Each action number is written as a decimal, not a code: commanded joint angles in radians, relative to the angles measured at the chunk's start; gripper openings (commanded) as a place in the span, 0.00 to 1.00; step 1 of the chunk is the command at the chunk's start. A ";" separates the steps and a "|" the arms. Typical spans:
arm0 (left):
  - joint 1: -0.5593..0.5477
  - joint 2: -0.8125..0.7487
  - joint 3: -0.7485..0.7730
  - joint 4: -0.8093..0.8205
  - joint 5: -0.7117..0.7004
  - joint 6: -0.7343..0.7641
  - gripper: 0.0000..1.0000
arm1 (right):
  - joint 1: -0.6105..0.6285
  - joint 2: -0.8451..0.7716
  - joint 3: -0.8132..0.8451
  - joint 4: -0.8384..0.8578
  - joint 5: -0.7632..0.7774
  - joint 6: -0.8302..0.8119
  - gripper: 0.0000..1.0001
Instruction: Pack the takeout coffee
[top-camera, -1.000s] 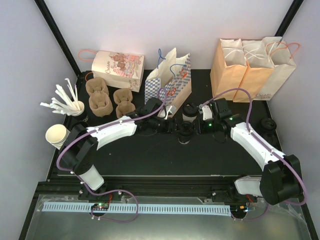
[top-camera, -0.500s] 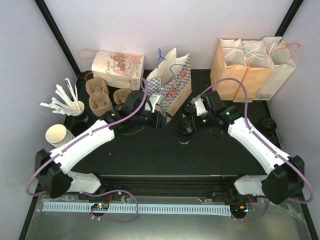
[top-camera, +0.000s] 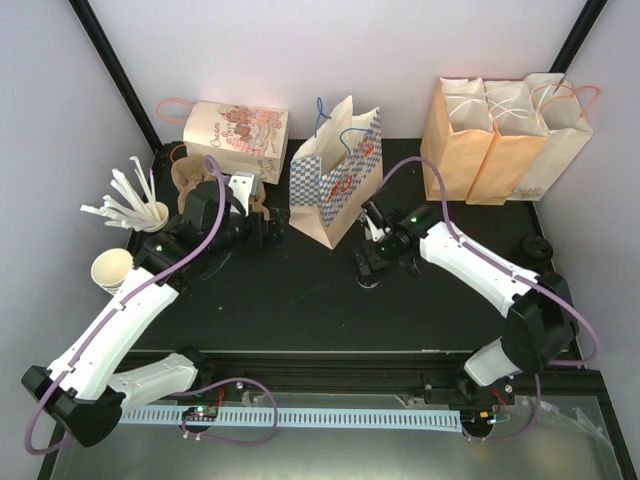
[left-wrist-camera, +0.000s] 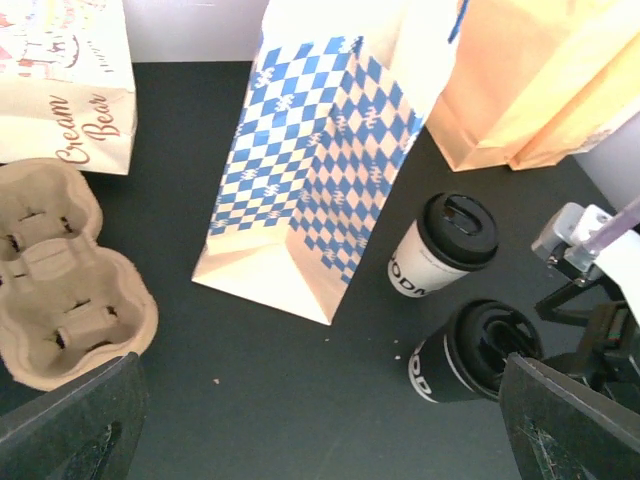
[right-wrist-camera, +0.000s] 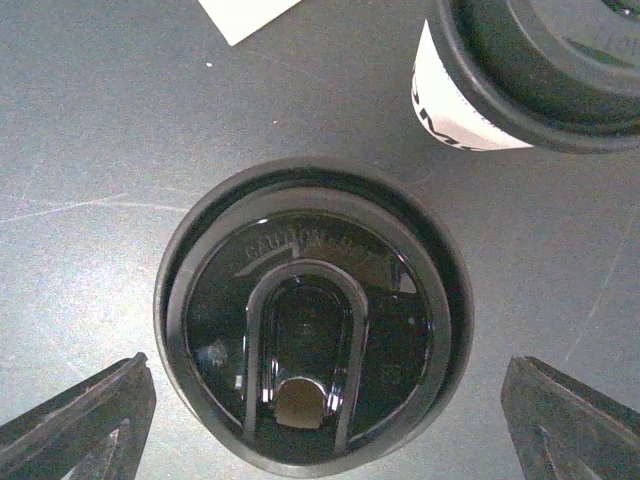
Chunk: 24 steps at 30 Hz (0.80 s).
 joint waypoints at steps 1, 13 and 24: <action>0.028 -0.017 0.013 -0.051 -0.037 0.048 0.99 | 0.029 0.031 0.065 -0.033 0.079 0.013 0.97; 0.052 -0.017 0.001 -0.046 -0.031 0.066 0.99 | 0.058 0.088 0.104 -0.052 0.105 0.016 0.89; 0.061 -0.006 -0.004 -0.045 -0.020 0.070 0.99 | 0.074 0.118 0.119 -0.057 0.117 0.018 0.89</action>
